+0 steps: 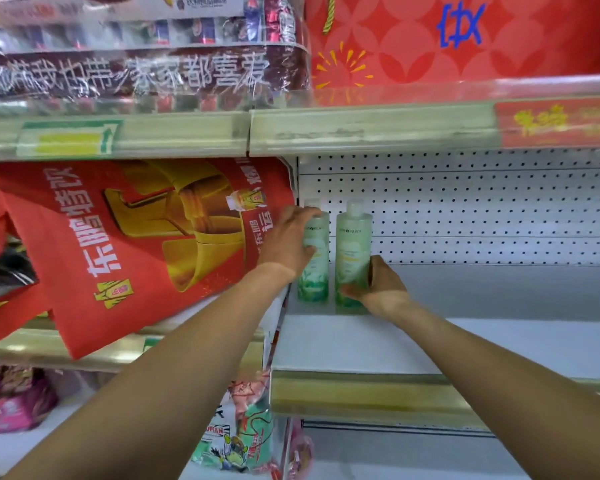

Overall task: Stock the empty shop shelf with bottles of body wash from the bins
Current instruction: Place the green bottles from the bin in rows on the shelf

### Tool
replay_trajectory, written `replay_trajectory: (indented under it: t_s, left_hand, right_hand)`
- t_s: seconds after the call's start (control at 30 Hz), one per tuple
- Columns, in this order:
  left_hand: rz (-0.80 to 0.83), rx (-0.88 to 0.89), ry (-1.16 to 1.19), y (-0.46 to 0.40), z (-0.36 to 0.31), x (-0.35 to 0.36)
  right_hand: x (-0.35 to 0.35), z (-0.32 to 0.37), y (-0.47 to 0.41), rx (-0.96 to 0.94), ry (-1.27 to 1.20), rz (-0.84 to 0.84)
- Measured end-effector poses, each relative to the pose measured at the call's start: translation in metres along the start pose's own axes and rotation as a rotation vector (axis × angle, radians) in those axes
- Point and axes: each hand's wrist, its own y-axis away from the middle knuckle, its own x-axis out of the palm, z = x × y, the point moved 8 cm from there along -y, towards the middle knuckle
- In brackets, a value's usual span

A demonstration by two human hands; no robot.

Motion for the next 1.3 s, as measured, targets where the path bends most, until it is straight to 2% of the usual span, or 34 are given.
replay_trajectory:
  t_s: [0.3, 0.5, 0.57, 0.67, 0.77, 0.87, 1.07, 1.3]
  left_hand:
    - [-0.031, -0.015, 0.001, 0.001, -0.002, 0.001]
    - [0.023, -0.048, -0.054, 0.011, -0.001, 0.0]
    - [0.006, -0.06, -0.094, 0.026, -0.001, -0.007]
    - [-0.078, -0.048, -0.231, 0.067, -0.007, -0.027]
    - [-0.166, 0.031, -0.285, 0.116, -0.016, -0.046]
    - [-0.188, 0.074, -0.253, 0.167, -0.016, -0.063]
    - [-0.114, 0.063, -0.253, 0.272, 0.001, -0.074]
    - [0.115, -0.092, -0.17, 0.382, 0.049, -0.041]
  right_hand:
    - [0.006, 0.004, -0.01, -0.024, 0.016, 0.014]
    - [-0.002, 0.013, 0.003, -0.014, 0.159, 0.01]
    - [-0.014, 0.024, 0.019, -0.091, 0.324, -0.071]
    - [-0.025, 0.053, 0.063, -0.313, 0.562, -0.208]
    - [-0.025, 0.07, 0.112, -0.421, 0.575, -0.255]
    - [-0.015, 0.077, 0.159, -0.435, 0.566, -0.249]
    - [0.019, 0.073, 0.249, -0.478, 0.557, -0.207]
    - [0.094, 0.025, 0.329, -0.336, 0.516, 0.036]
